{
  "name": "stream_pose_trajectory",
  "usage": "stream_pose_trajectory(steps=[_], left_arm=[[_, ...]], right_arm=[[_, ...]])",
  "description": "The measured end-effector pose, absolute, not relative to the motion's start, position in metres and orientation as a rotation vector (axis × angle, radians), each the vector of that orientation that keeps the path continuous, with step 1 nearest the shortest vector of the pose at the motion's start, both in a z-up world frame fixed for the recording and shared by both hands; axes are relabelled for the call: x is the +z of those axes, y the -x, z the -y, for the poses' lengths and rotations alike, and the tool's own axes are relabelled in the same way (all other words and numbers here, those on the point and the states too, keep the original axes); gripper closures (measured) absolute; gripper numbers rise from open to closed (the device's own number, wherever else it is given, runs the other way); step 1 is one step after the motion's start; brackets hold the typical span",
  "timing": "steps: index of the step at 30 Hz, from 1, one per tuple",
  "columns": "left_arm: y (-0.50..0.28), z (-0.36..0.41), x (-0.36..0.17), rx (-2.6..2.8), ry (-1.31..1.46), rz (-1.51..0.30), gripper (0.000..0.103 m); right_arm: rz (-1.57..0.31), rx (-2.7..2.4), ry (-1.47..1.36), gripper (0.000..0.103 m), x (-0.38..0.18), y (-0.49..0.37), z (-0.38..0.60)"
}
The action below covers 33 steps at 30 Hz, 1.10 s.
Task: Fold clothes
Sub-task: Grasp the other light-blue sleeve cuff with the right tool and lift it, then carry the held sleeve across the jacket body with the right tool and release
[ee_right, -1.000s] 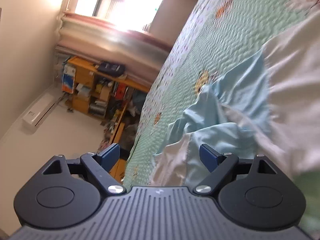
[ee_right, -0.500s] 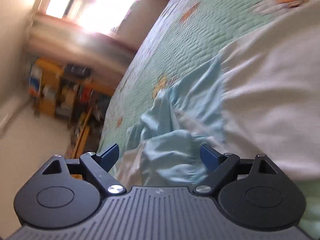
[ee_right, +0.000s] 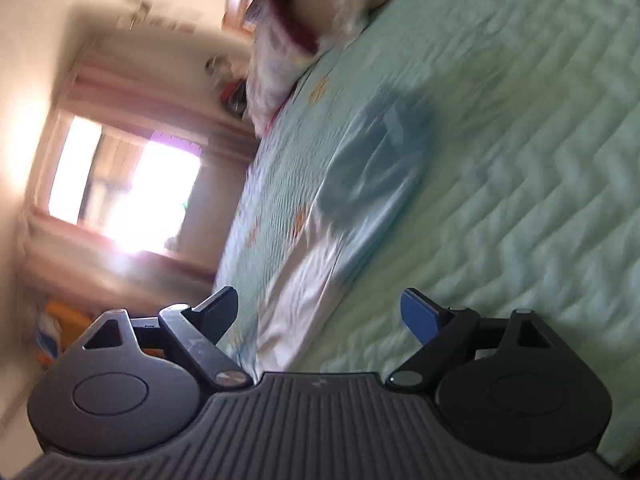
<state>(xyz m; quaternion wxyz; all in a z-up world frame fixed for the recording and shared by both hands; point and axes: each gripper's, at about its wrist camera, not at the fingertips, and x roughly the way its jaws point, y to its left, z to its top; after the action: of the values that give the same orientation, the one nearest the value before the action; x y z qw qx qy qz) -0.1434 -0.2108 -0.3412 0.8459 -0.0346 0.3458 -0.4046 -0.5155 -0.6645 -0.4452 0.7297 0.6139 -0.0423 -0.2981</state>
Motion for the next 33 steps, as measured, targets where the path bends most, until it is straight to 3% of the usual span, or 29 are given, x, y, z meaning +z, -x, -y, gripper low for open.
stream_pose_trajectory(steps=[17,19,21,23,33], left_arm=[[0.169,0.225,-0.357,-0.873,0.056,-0.803,0.001],[0.170,0.225,-0.360,-0.875,0.057,-0.813,0.001],[0.171,0.225,-0.361,-0.875,0.060,-0.817,0.001],[0.171,0.223,-0.360,-0.876,0.064,-0.814,0.001],[0.167,0.205,-0.353,-0.844,0.101,-0.793,0.001]], right_arm=[[0.099,-0.860,-1.372,0.016,-0.460,0.490,0.741],[0.088,-0.863,-1.387,0.040,-0.465,0.492,0.742],[0.076,-0.866,-1.402,0.083,-0.470,0.494,0.744],[0.065,-0.870,-1.417,0.094,-0.475,0.496,0.746],[0.054,-0.895,-1.288,0.097,-0.450,0.499,0.740]])
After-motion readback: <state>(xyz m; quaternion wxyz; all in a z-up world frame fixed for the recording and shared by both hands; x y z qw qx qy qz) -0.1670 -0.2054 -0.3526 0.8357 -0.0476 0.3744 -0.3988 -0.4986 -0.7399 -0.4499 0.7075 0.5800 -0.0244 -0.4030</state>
